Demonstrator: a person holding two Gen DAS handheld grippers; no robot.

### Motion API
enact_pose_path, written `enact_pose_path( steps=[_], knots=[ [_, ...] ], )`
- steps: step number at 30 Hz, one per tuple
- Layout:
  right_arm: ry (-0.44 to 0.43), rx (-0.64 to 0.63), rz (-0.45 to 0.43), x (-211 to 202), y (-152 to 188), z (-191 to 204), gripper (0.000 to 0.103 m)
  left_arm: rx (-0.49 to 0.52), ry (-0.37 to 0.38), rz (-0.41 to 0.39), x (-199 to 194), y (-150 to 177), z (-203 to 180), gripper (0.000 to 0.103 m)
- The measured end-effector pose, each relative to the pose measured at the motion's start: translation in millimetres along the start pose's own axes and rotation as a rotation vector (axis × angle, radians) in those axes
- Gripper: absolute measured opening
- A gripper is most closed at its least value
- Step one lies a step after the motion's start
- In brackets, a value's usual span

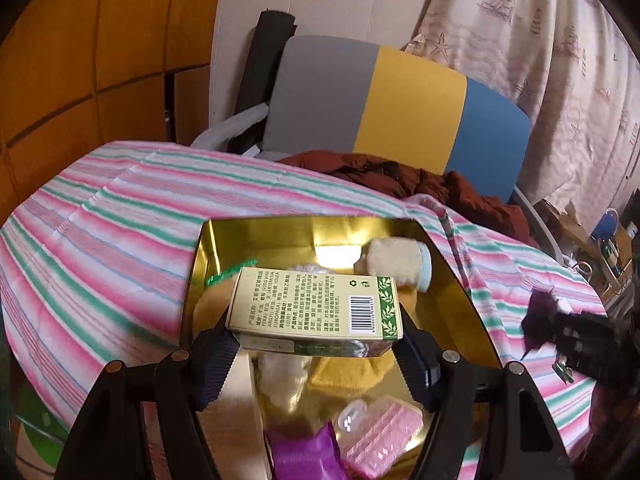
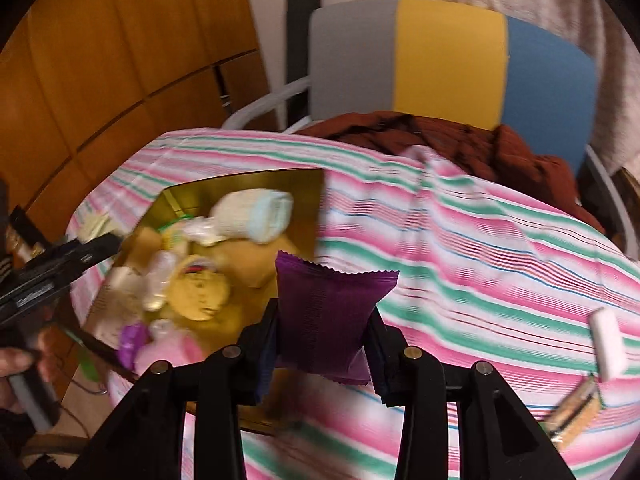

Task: Organize objects
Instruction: 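Carry the tea box and purple sachet into the gold tray and open both grippers, then move both tools from the tray back to the cracker pack and white bar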

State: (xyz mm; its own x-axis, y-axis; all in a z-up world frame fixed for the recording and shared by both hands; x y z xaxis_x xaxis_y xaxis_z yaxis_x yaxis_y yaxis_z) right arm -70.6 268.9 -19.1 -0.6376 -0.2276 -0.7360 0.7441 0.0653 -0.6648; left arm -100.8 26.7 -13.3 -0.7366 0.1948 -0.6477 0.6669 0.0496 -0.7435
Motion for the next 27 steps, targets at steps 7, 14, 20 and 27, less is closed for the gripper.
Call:
enact_pose_path(
  steps=[7, 14, 20, 27],
  knots=[
    [-0.026, -0.023, 0.04, 25.2, 1.2, 43.9, 0.068, 0.023, -0.034, 0.008, 17.9, -13.0, 0.7, 0.074],
    [0.018, -0.09, 0.003, 20.3, 12.9, 64.3, 0.097, 0.055, -0.059, 0.02, 29.0, -13.7, -2.1, 0.083],
    [0.09, -0.118, -0.033, 12.7, 20.5, 70.6, 0.103, 0.076, -0.077, 0.019, 27.9, -8.8, -4.7, 0.083],
    [0.143, -0.038, -0.072, 3.4, 26.0, 66.8, 0.103, 0.1, -0.106, -0.006, 9.4, 3.4, -11.7, 0.083]
  ],
)
Point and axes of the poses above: each gripper's, at about its wrist camera, not at the fingertips, and x roughly the way its jaws point, z to its left, y to its underside, the point moved 1 cm from there along x, roughly the way its jaws point, and after that the axes turned 2 degrees about -z, right-handed, at the moved point
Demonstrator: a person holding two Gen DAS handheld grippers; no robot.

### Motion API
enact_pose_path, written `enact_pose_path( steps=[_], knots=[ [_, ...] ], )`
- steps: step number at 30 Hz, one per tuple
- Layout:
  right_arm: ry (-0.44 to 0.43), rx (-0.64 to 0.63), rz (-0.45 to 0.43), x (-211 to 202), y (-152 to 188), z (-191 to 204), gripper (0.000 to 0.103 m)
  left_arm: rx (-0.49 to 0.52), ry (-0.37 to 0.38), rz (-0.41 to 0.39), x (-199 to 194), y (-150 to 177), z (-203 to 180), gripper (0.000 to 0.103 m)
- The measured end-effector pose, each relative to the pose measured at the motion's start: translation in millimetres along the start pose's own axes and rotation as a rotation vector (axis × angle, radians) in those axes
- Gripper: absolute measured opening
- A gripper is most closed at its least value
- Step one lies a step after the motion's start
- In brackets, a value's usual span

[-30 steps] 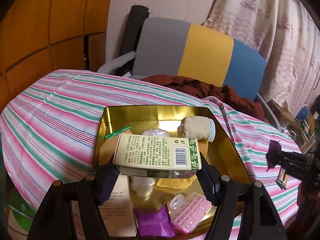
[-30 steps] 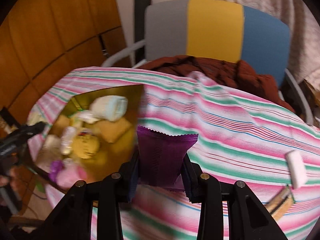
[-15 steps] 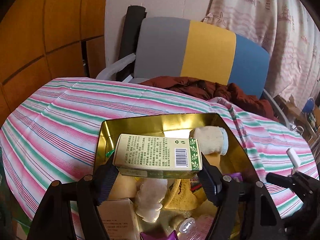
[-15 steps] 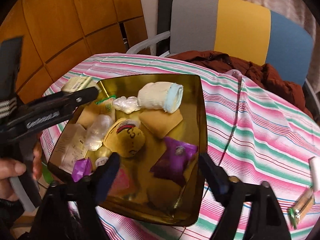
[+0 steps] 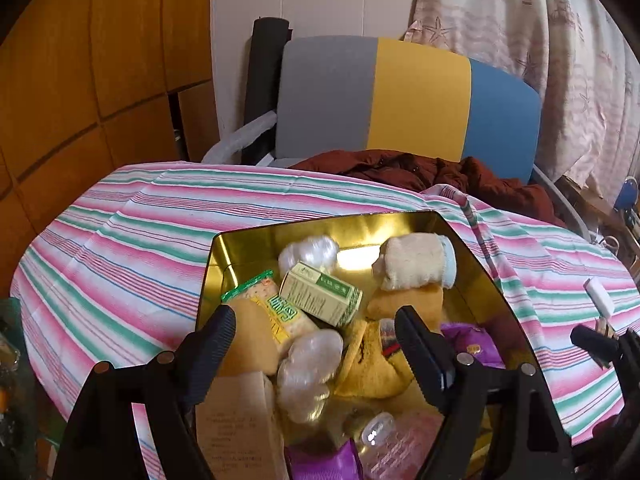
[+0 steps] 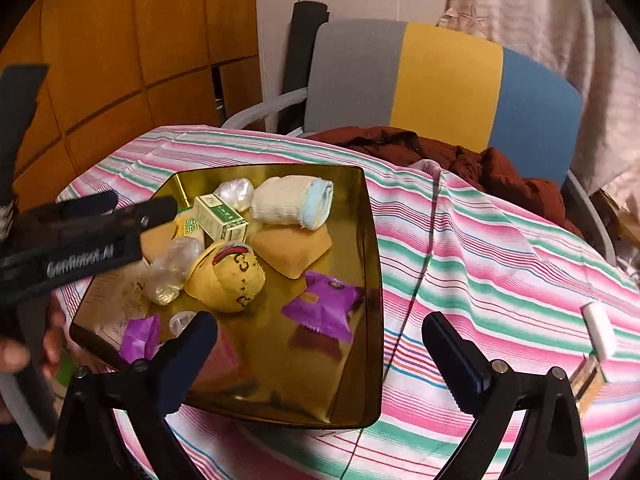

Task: Organize objects
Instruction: 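Move both tools from the tray back to the cracker pack and white bar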

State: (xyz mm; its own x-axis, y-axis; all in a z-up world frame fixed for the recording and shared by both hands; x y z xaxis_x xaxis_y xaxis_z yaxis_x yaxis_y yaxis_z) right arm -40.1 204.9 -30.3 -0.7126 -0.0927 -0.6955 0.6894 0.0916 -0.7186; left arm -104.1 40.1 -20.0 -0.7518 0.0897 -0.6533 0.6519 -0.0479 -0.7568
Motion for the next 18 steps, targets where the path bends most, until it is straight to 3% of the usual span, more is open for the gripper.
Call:
enact_pose_path(
  steps=[6, 18],
  knots=[
    [-0.075, 0.098, 0.059, 4.0, 4.5, -8.7, 0.103, -0.008, 0.014, -0.014, -16.5, 7.9, -3.8, 0.083],
    [-0.036, 0.11, 0.076, -4.6, 20.1, -15.4, 0.103, 0.009, 0.052, -0.03, -40.0, 20.1, -13.9, 0.083]
  ],
)
Point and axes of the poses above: each gripper's, at about its wrist camera, not at the fingertips, and x roughly the way its jaws point, z to its left, y to its underside, the point moved 1 cm from there along x, roughly the way its jaws point, and after that the axes turned 2 degrees about -z, right-handed, at the moved point
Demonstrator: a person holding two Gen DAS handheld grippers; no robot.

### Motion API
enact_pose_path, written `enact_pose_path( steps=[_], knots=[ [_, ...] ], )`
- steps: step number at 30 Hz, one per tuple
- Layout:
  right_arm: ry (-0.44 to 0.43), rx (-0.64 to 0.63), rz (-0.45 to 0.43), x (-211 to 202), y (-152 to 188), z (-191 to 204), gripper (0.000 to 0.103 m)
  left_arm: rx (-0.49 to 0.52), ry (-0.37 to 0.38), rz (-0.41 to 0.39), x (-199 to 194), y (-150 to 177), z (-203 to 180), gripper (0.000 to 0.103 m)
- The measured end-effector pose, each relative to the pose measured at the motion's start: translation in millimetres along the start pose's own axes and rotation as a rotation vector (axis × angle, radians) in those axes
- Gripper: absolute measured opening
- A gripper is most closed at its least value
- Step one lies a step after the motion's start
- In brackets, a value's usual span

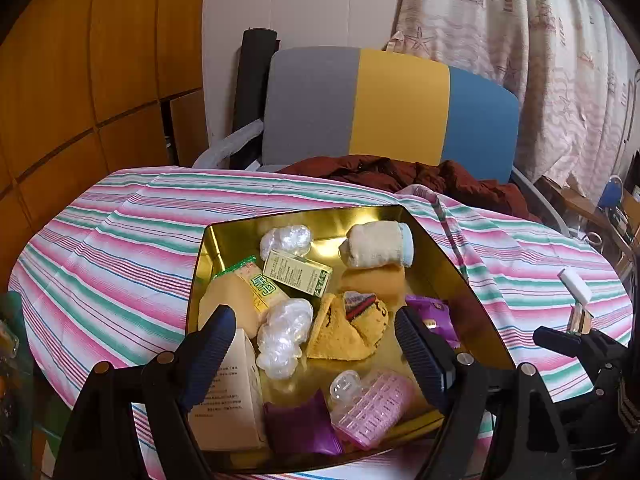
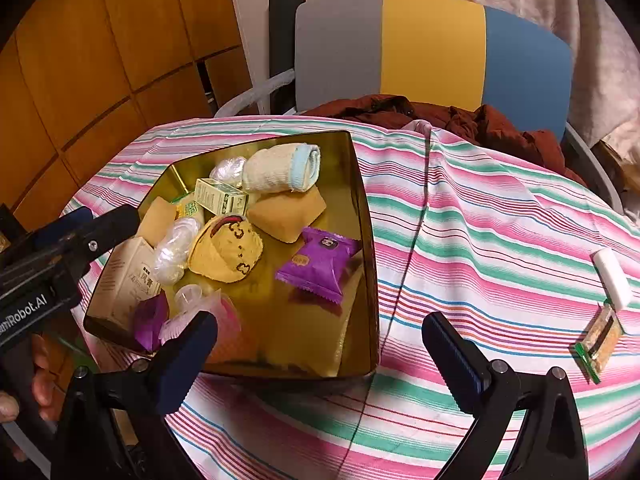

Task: Organize objects
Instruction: 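Move both tools from the tray back to the cracker pack and white bar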

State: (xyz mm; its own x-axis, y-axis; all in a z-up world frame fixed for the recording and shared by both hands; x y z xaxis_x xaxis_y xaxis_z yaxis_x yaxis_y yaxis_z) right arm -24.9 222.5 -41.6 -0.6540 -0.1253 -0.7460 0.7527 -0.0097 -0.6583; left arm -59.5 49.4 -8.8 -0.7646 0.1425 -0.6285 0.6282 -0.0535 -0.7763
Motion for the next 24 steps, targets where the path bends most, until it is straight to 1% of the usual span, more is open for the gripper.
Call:
enact_pose_path(
  steps=[6, 12, 18, 21, 24],
  knots=[
    [0.02, 0.005, -0.022, -8.1, 2.8, -4.6, 0.103, 0.021, 0.009, 0.008, -0.8, 5.4, -5.7, 0.083],
    [0.05, 0.038, -0.037, -17.7, 1.7, -22.3, 0.103, 0.046, 0.026, 0.01, -3.1, 8.7, -13.8, 0.083],
    [0.103, 0.09, -0.039, -25.2, -0.2, -50.2, 0.103, 0.08, 0.045, 0.011, -4.3, 9.7, -25.6, 0.083],
    [0.141, 0.142, -0.041, -29.4, -1.6, -71.6, 0.103, 0.092, 0.055, 0.011, -4.6, 10.2, -30.8, 0.083],
    [0.154, 0.187, -0.045, -34.8, -2.7, -91.7, 0.103, 0.108, 0.061, 0.013, -4.7, 10.9, -36.3, 0.083]
  ],
)
Point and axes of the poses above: each gripper's, at about its wrist camera, not at the fingertips, and x roughly the way its jaws point, z to its left, y to its underside, the point moved 1 cm from there along x, roughly the way its jaws point, and after that the axes turned 2 degrees about -z, right-handed, at the moved point
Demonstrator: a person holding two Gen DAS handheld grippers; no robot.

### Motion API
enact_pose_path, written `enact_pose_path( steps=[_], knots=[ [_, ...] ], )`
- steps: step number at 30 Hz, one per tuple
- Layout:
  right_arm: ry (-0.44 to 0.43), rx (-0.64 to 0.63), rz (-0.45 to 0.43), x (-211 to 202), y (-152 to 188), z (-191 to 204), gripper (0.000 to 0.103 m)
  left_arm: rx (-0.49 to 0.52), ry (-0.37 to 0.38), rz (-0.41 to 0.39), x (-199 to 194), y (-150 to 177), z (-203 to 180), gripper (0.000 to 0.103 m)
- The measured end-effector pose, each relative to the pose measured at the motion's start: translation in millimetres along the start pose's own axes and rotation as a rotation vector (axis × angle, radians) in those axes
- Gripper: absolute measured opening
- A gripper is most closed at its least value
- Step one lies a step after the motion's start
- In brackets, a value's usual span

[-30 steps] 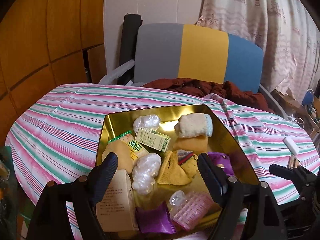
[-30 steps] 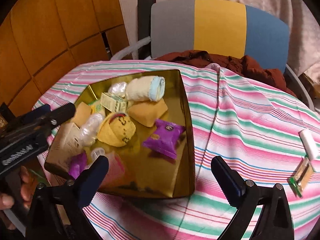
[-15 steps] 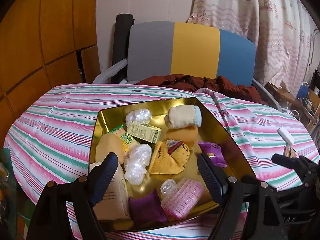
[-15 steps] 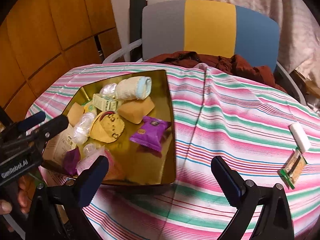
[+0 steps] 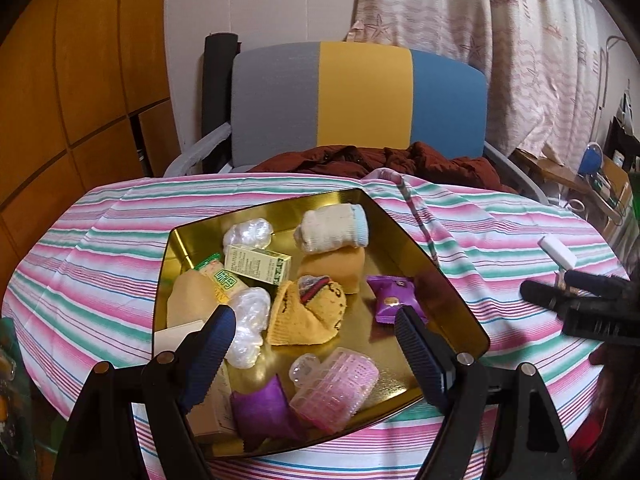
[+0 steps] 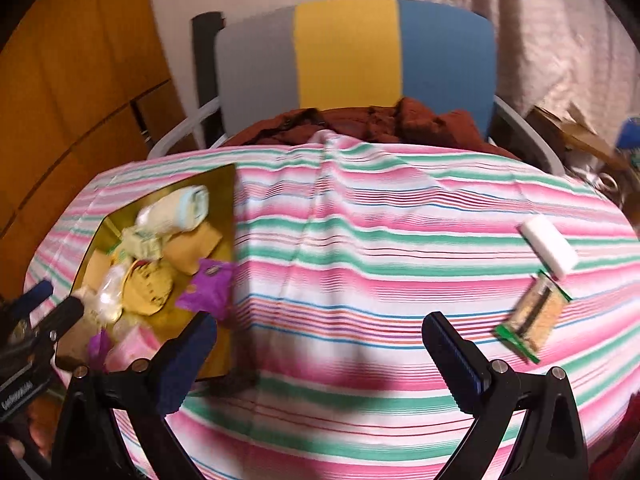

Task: Organize objects
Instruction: 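Move both tools from the tray back to the cracker pack and white bar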

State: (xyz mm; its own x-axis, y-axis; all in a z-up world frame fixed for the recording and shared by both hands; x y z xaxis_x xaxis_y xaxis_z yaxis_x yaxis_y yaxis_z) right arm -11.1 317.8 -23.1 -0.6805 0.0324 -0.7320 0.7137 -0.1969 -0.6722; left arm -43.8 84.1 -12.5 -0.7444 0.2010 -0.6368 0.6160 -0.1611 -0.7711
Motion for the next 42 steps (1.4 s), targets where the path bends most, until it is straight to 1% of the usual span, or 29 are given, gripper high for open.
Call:
enact_pose_path(
  steps=[6, 9, 10, 13, 16, 19, 20, 21, 22, 24, 26, 28, 31, 32, 36, 42],
  knots=[
    [0.067, 0.09, -0.044, -16.6, -15.5, -51.9, 0.103, 0.041, 0.023, 0.001, 0.8, 0.3, -13.5, 0.083],
    [0.118, 0.155, -0.079, -30.2, -23.9, -89.3, 0.103, 0.065, 0.05, 0.0, 0.5, -0.1, -22.2, 0.083],
    [0.151, 0.188, -0.097, -36.0, -26.4, -107.9, 0.103, 0.077, 0.062, -0.002, 0.4, -0.2, -26.1, 0.083],
    [0.214, 0.286, -0.124, -46.8, -29.6, -153.9, 0.103, 0.104, 0.101, 0.0, 1.4, 0.0, -36.9, 0.083],
    [0.303, 0.416, -0.149, -54.5, -23.9, -208.8, 0.103, 0.097, 0.126, -0.007, 1.1, -0.9, -45.0, 0.083],
    [0.367, 0.53, -0.149, -53.8, -8.3, -249.8, 0.103, 0.103, 0.165, 0.007, 4.5, -3.0, -57.1, 0.083],
    [0.374, 0.565, -0.145, -52.3, -2.0, -259.2, 0.103, 0.109, 0.175, 0.01, 5.3, -3.6, -61.6, 0.083],
    [0.379, 0.616, -0.122, -48.6, 5.3, -270.3, 0.103, 0.112, 0.183, 0.01, 5.9, -4.1, -65.3, 0.083],
    [0.366, 0.667, -0.104, -46.4, 9.6, -278.5, 0.103, 0.11, 0.193, 0.009, 6.8, -5.0, -70.0, 0.083],
    [0.33, 0.728, -0.108, -45.9, 13.7, -288.1, 0.103, 0.114, 0.209, 0.014, 10.2, -7.6, -80.3, 0.083],
    [0.336, 0.732, -0.083, -42.1, 14.8, -291.3, 0.103, 0.14, 0.231, 0.019, 14.1, -10.6, -96.2, 0.083],
    [0.286, 0.74, -0.064, -37.6, 15.1, -290.6, 0.103, 0.186, 0.254, 0.022, 18.4, -12.8, -115.6, 0.083],
    [0.273, 0.706, -0.054, -35.9, 13.0, -285.6, 0.103, 0.248, 0.277, 0.03, 25.5, -14.6, -143.2, 0.083],
    [0.265, 0.698, -0.057, -34.6, 12.7, -279.2, 0.103, 0.262, 0.289, 0.036, 28.0, -15.1, -150.5, 0.083],
    [0.231, 0.673, -0.062, -34.2, 11.5, -273.4, 0.103, 0.325, 0.332, 0.053, 35.7, -12.1, -183.3, 0.082],
    [0.22, 0.691, -0.087, -37.1, 11.6, -276.1, 0.103, 0.389, 0.39, 0.084, 46.5, -5.6, -225.7, 0.081]
  ],
)
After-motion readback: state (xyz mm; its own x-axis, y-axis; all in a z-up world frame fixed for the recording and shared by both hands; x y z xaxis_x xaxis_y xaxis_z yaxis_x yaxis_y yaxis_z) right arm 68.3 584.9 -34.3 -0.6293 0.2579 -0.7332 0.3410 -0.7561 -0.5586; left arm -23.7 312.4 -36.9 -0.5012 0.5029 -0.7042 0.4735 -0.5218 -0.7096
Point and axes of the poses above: each gripper's, at about its wrist camera, not at the fingertips, and x roughly the way its jaws point, z to its left, y to its underside, the point moved 1 cm from there along x, roughly the way its jaws point, and after that the axes turned 2 degrees about -z, right-handed, at the moved point
